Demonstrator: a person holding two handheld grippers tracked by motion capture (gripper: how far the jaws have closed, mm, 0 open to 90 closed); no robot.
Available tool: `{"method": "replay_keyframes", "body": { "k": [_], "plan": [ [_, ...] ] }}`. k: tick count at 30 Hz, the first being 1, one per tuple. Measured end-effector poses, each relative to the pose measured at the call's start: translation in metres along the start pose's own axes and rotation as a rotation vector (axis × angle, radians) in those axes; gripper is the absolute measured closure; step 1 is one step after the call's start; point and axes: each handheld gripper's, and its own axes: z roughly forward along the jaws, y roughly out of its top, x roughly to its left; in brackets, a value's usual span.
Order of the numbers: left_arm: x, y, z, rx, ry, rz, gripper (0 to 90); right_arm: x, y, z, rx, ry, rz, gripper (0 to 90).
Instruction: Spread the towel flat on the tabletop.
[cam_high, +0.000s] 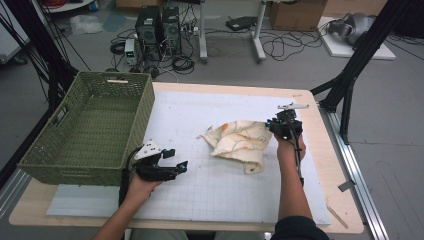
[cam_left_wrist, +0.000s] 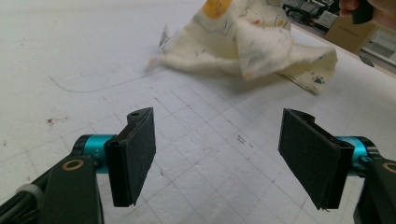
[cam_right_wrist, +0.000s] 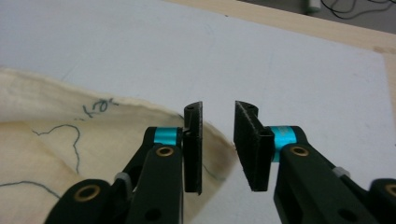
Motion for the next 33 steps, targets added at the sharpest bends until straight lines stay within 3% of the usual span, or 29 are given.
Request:
{"method": "replay_keyframes", "body": {
  "k": [2, 5, 9, 12, 15, 18, 22, 24, 29, 33],
  "plan": [
    [0.0, 0.0, 0.0, 0.002, 0.002, -0.003, 27.8, 0.005, 0.0, -0.005, -0.027, 0.016, -0.016, 60.4],
    [0.0, 0.0, -0.001, -0.002, 0.001, 0.0, 27.9, 0.016, -0.002, -0.016, -0.072, 0.06, -0.046, 58.0],
    [0.0, 0.0, -0.001, -0.002, 0.004, -0.002, 27.9, 0.037, -0.009, -0.028, -0.087, 0.163, -0.114, 56.4],
    [0.0, 0.001, -0.001, -0.002, 0.004, 0.0, 27.9, 0.054, -0.019, -0.029, -0.057, 0.229, -0.162, 52.1],
    [-0.001, 0.001, -0.001, -0.002, 0.004, 0.0, 28.0, 0.073, -0.028, -0.017, 0.021, 0.304, -0.207, 48.6],
    [-0.001, 0.001, -0.002, -0.005, 0.005, 0.002, 28.1, 0.079, -0.033, -0.007, 0.069, 0.312, -0.215, 48.3],
    [0.001, 0.001, -0.003, -0.01, 0.01, -0.002, 28.1, 0.087, -0.041, 0.01, 0.141, 0.337, -0.22, 58.0],
    [0.002, 0.001, -0.003, -0.01, 0.011, -0.003, 28.1, 0.094, -0.044, 0.018, 0.179, 0.359, -0.255, 71.9],
    [0.002, 0.001, -0.003, -0.011, 0.015, 0.001, 28.2, 0.101, -0.045, 0.015, 0.168, 0.386, -0.293, 83.6],
    [0.002, 0.002, -0.004, -0.013, 0.016, -0.001, 28.2, 0.108, -0.049, 0.004, 0.145, 0.481, -0.317, 83.9]
  ]
}}
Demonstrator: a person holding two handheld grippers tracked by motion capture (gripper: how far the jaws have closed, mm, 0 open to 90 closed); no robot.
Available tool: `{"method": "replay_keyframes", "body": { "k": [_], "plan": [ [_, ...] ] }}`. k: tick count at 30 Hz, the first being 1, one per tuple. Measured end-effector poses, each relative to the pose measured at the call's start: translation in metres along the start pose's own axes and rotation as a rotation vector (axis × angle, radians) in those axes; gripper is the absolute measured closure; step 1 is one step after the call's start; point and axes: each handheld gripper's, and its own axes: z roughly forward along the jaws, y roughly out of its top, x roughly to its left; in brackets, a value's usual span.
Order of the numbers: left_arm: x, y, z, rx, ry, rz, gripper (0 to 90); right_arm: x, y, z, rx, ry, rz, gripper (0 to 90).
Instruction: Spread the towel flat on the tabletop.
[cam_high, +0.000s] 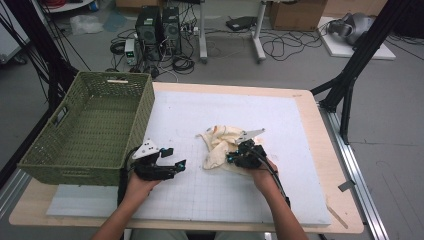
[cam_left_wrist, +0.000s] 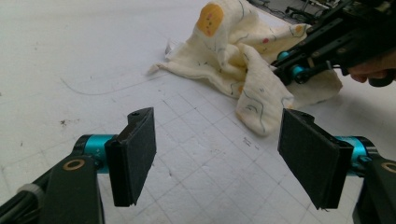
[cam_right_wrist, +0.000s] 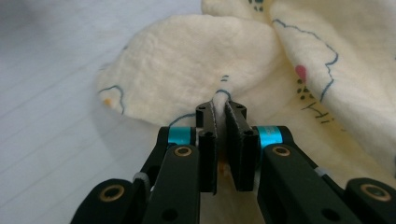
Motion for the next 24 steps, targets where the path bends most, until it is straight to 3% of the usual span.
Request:
{"method": "replay_keyframes", "body": {
  "k": [4, 7, 8, 11, 14, 16, 17, 24],
  "plan": [
    [0.001, 0.0, 0.0, 0.0, 0.003, 0.0, 28.2, 0.011, -0.006, -0.017, -0.079, 0.082, -0.013, 83.3],
    [0.001, 0.0, 0.0, 0.002, 0.004, 0.004, 28.2, 0.01, -0.015, -0.034, -0.142, 0.099, 0.011, 83.1],
    [0.0, 0.0, 0.001, 0.005, 0.001, 0.005, 28.5, 0.009, -0.018, -0.039, -0.149, 0.089, 0.016, 83.0],
    [-0.001, -0.001, 0.002, 0.014, -0.002, 0.015, 30.6, 0.003, -0.028, -0.05, -0.106, -0.032, 0.009, 82.7],
    [-0.004, -0.001, 0.005, 0.026, -0.007, 0.026, 33.6, -0.002, -0.038, -0.056, -0.092, -0.112, 0.046, 80.8],
    [-0.007, -0.001, 0.007, 0.03, -0.008, 0.029, 34.9, -0.004, -0.042, -0.059, -0.111, -0.123, 0.06, 74.5],
    [-0.009, -0.001, 0.008, 0.03, -0.017, 0.023, 34.8, -0.003, -0.043, -0.063, -0.15, -0.128, 0.063, 67.8],
    [-0.02, 0.008, 0.016, 0.01, -0.048, 0.033, 31.6, -0.004, -0.045, -0.076, -0.247, -0.153, 0.08, 50.8]
  ]
}}
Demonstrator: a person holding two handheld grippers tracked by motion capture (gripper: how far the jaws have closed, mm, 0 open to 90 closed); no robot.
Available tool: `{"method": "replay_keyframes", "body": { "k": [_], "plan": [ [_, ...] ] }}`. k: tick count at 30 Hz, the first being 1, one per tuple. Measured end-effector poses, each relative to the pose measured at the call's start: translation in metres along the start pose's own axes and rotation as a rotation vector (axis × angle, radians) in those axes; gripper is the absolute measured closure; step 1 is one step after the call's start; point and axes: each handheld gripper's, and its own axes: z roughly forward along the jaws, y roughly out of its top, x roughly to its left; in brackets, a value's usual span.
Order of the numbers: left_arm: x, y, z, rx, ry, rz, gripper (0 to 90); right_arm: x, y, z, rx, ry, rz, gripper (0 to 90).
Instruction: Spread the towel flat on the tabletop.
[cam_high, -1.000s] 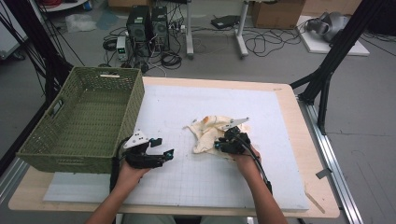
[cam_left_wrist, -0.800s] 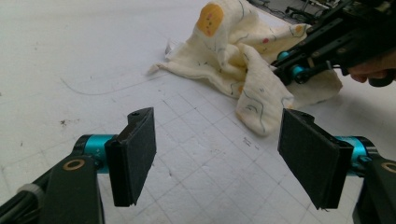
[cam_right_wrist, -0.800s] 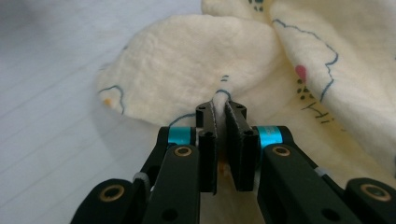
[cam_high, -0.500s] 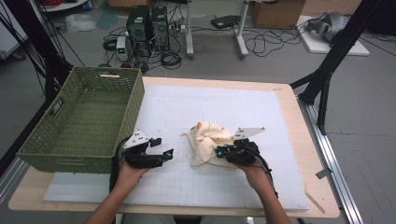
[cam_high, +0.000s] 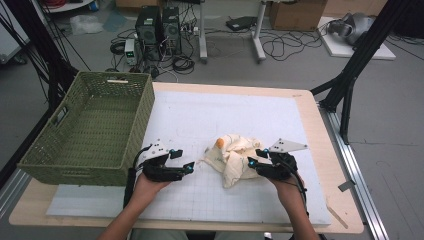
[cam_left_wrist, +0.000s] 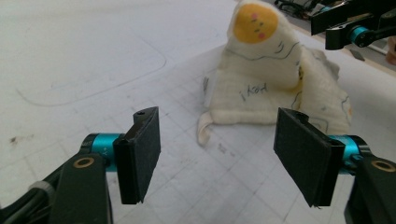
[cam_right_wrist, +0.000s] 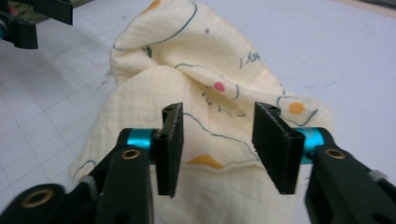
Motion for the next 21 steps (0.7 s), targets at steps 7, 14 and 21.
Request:
{"method": "replay_keyframes", "body": {
  "k": [7, 14, 21],
  "plan": [
    [-0.004, 0.013, 0.023, 0.052, 0.005, 0.006, 32.9, -0.004, 0.003, -0.005, -0.042, 0.008, 0.007, 45.0],
    [-0.013, 0.024, 0.063, 0.149, 0.022, 0.068, 33.2, -0.008, 0.002, -0.006, -0.045, -0.008, 0.017, 40.7],
    [-0.022, 0.023, 0.097, 0.286, 0.078, 0.17, 43.2, -0.011, 0.001, -0.008, -0.051, -0.019, 0.027, 40.1]
  ]
}}
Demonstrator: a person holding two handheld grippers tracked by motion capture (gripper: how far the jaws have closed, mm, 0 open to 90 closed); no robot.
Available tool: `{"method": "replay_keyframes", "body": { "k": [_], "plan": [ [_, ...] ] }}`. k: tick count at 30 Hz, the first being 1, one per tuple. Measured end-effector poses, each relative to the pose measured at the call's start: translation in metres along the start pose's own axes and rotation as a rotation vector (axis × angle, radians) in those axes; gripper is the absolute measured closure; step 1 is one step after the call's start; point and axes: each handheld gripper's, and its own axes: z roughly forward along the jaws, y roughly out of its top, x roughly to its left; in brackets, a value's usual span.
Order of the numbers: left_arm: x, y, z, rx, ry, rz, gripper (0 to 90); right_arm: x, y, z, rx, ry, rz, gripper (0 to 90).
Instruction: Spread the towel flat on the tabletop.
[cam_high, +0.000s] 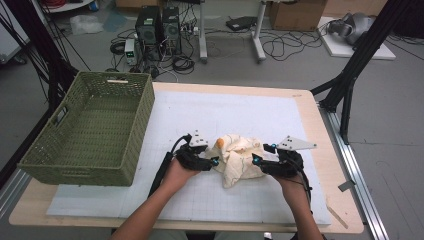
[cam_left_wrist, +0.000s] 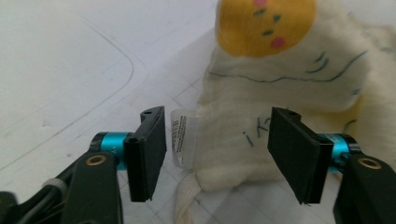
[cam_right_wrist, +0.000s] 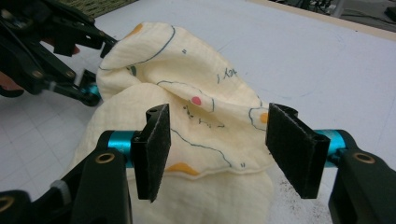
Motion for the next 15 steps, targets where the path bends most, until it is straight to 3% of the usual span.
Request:
{"method": "replay_keyframes", "body": {
  "k": [3, 5, 10, 15],
  "plan": [
    [-0.003, -0.001, 0.004, 0.016, -0.005, 0.04, 60.9, -0.002, -0.001, 0.0, 0.003, -0.001, 0.001, 40.2],
    [-0.005, 0.0, 0.002, 0.016, 0.022, 0.082, 83.1, -0.002, -0.002, 0.001, 0.009, -0.012, 0.003, 40.2],
    [0.015, -0.002, -0.014, -0.02, 0.022, -0.02, 85.3, -0.007, -0.007, 0.002, 0.029, -0.021, 0.027, 42.4],
    [0.033, -0.007, -0.04, -0.097, 0.03, -0.069, 85.2, -0.007, -0.009, 0.007, 0.047, -0.018, 0.027, 44.5]
  ]
}}
